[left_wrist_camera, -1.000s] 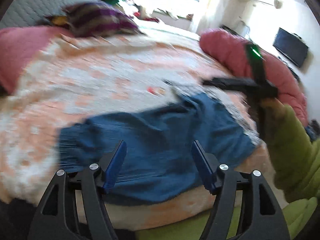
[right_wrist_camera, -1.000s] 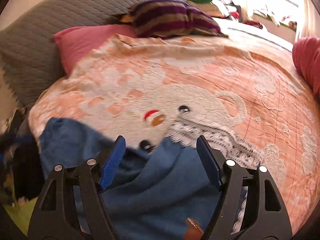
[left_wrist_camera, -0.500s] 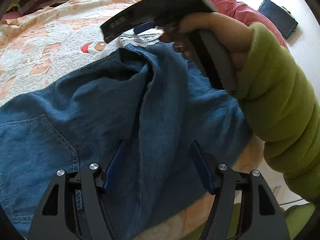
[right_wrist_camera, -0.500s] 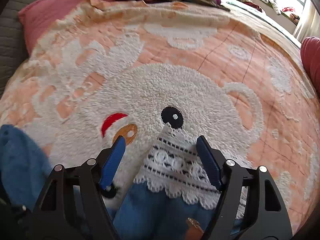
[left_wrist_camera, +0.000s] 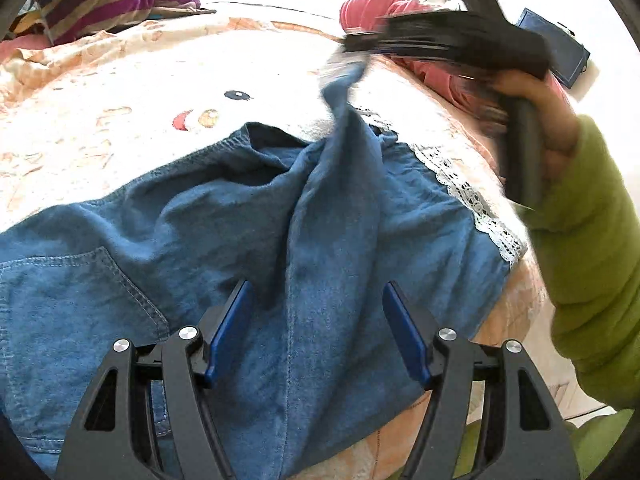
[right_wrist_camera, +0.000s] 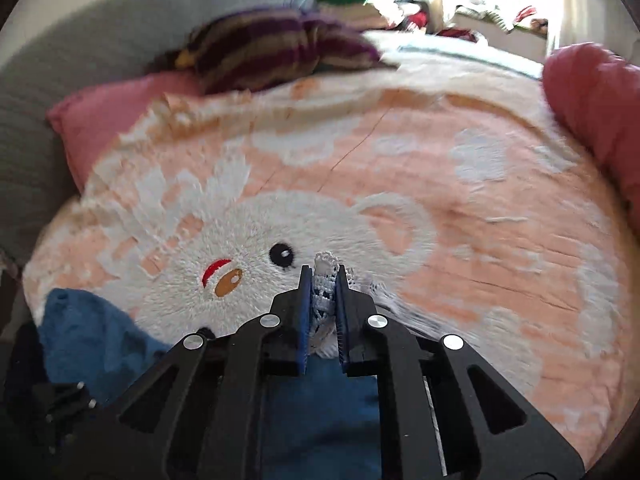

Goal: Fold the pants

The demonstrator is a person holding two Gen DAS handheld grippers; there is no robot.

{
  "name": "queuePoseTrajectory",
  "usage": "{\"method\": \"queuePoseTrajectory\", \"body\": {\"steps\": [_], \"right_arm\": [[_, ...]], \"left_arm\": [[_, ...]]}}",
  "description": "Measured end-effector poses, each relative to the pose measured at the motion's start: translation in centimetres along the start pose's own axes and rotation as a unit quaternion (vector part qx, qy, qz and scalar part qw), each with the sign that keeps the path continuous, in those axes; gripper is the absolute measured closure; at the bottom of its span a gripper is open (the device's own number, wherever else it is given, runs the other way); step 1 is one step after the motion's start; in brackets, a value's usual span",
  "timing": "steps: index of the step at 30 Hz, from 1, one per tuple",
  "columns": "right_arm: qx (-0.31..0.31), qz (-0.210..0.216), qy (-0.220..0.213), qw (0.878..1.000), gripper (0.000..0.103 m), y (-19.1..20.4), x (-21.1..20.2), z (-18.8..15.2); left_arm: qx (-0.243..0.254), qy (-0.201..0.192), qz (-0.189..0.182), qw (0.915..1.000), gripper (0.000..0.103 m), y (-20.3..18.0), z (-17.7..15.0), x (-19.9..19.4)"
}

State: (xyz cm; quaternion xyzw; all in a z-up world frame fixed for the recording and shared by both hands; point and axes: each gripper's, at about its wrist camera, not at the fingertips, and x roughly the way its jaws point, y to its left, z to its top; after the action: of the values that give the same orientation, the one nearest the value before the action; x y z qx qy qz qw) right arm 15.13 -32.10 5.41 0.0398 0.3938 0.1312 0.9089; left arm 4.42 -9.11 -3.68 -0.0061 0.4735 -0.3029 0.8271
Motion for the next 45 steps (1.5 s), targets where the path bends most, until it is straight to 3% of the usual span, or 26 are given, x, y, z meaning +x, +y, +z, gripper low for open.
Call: {"method": "queuePoseTrajectory", "body": {"steps": [1, 2, 4, 5, 15, 21, 25, 32, 35, 36, 38, 39, 42, 45], "right_arm": [[0.006, 0.000, -0.007, 1.000, 0.097, -0.5, -0.9, -0.2], [0.017, -0.001, -0.016, 1.000, 0.097, -1.2, -2.3, -0.5], [0.029, -0.004, -0.027, 0.999, 0.097, -2.1, -4.4, -1.2], [0.034, -0.007, -0.031, 0.999, 0.097, -2.6, -5.6, -1.8], [0.067, -0.015, -0.018, 0.998, 0.097, -3.9, -13.1, -10.6], [0.103, -0.016, 0.034, 0.994, 0.097, -5.1, -12.6, -15.8], [0.111, -0.014, 0.051, 0.992, 0.097, -5.7, -12.8, -17.6], [0.104, -0.030, 0.109, 0.988, 0.096, -6.3, -10.9, -20.0], [0.093, -0.037, 0.105, 0.989, 0.090, -6.2, -11.7, -19.7], [0.085, -0.043, 0.099, 0.991, 0.079, -6.2, -12.2, -19.4], [0.059, -0.064, 0.067, 0.994, 0.072, -6.3, -14.1, -18.3], [0.055, -0.067, 0.054, 0.995, 0.070, -6.4, -14.7, -17.8], [0.045, -0.059, 0.010, 0.997, 0.064, -5.8, -15.4, -16.0], [0.016, -0.015, 0.016, 1.000, 0.062, -3.6, -13.3, -15.2]], "left_arm": [[0.001, -0.001, 0.002, 1.0000, 0.039, -0.1, 0.0, 0.1], [0.005, -0.002, 0.008, 1.0000, 0.048, -0.2, 0.2, 0.0], [0.018, -0.001, 0.017, 0.9997, 0.090, -0.2, 0.4, -0.1], [0.027, -0.003, 0.021, 0.9994, 0.098, -0.3, 0.3, -0.4], [0.106, -0.037, 0.042, 0.9928, 0.101, -2.1, 0.0, -3.8], [0.131, 0.001, 0.039, 0.9906, 0.101, -3.2, -1.9, -2.4], [0.147, 0.015, 0.043, 0.9881, 0.101, -4.0, -2.3, -1.7], [0.146, 0.044, 0.050, 0.9870, 0.098, -3.8, -2.7, -0.4], [0.143, 0.049, 0.044, 0.9875, 0.097, -3.6, -2.8, -0.2], [0.140, 0.049, 0.038, 0.9882, 0.091, -3.4, -2.8, -0.4], [0.132, 0.041, 0.028, 0.9900, 0.063, -2.9, -2.7, -1.5], [0.128, 0.033, 0.023, 0.9909, 0.043, -2.6, -2.8, -2.2], [0.108, -0.003, 0.025, 0.9939, 0.039, -1.4, -2.8, -5.2], [0.060, -0.057, 0.052, 0.9952, 0.037, 1.2, -2.3, -9.1]]}}
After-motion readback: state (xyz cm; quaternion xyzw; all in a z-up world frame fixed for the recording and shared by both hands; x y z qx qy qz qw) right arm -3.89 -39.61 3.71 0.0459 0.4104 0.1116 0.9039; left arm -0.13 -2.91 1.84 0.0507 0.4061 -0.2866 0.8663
